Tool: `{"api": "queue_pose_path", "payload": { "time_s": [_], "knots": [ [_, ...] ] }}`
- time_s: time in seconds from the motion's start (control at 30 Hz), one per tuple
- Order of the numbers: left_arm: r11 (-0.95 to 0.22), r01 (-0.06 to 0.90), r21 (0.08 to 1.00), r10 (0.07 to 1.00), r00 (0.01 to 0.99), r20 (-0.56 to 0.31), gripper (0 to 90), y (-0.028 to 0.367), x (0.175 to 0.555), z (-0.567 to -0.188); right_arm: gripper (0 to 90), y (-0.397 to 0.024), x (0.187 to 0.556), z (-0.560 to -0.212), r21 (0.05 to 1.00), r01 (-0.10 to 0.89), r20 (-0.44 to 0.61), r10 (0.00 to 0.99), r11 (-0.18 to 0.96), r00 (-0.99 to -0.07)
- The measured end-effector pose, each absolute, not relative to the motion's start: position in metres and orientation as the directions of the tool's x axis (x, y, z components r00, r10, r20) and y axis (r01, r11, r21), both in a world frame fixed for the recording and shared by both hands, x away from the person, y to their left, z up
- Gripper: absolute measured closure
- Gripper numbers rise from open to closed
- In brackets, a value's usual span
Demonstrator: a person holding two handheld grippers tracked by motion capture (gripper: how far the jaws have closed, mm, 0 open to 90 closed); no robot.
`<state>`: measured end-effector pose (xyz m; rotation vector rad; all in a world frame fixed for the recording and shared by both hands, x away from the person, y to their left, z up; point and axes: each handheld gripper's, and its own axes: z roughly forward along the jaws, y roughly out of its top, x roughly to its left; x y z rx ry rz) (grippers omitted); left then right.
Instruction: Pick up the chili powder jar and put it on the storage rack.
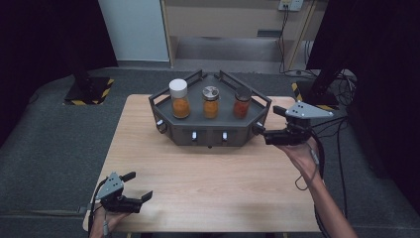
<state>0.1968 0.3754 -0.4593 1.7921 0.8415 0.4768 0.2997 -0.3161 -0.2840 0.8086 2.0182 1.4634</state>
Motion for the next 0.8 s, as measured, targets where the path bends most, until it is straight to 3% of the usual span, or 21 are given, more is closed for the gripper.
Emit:
{"api": "queue_pose_path", "payload": {
  "time_s": [0.8],
  "knots": [
    [-0.204, 0.313, 0.927, 0.733, 0.677, -0.067, 1.7, 0.376, 0.196, -0.459, 9.6, -0.344, 0.242, -0.336, 0.949, 0.216, -0.038, 0.761, 0.230, -0.647]
  ]
}}
